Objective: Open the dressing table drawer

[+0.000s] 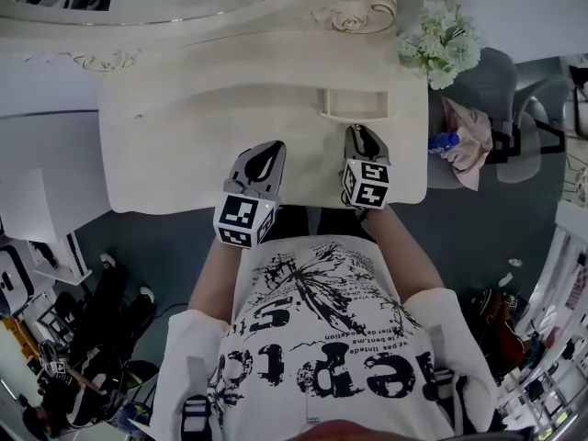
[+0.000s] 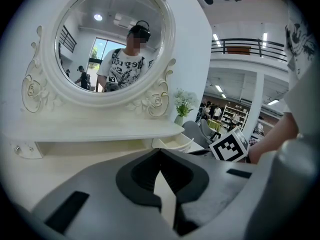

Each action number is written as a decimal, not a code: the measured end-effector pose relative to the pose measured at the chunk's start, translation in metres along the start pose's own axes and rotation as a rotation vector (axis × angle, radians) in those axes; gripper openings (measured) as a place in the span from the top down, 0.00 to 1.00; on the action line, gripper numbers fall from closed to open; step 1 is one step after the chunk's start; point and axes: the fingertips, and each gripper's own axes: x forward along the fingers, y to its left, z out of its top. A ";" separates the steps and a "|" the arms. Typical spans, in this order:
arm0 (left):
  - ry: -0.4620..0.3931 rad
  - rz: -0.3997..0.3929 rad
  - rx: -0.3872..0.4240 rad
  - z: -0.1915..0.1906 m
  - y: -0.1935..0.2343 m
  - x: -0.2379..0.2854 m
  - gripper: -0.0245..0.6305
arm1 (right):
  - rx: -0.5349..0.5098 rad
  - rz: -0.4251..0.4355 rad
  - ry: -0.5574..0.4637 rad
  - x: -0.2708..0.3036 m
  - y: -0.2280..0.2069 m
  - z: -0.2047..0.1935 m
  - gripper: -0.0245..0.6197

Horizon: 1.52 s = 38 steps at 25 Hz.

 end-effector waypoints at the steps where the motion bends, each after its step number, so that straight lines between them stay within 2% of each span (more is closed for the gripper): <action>1: 0.000 -0.001 0.002 0.001 -0.001 0.000 0.94 | 0.002 0.001 0.000 -0.001 0.000 -0.001 0.80; 12: 0.006 0.006 0.003 0.000 -0.003 -0.004 0.94 | 0.002 0.032 0.015 -0.008 0.000 -0.007 0.80; 20: -0.009 0.010 -0.002 0.007 -0.006 -0.005 0.94 | 0.025 0.066 0.020 -0.027 0.001 0.002 0.75; 25: -0.040 0.004 0.008 0.022 -0.011 -0.002 0.94 | -0.005 0.084 -0.058 -0.053 0.011 0.034 0.76; 29: -0.078 0.002 0.025 0.040 -0.015 -0.001 0.94 | -0.027 0.095 -0.153 -0.069 0.015 0.068 0.86; 33: -0.114 0.010 0.033 0.057 -0.019 -0.006 0.94 | -0.046 0.102 -0.251 -0.088 0.014 0.103 0.90; 38: -0.174 0.027 0.046 0.083 -0.023 -0.017 0.94 | -0.153 0.120 -0.407 -0.117 0.021 0.145 0.91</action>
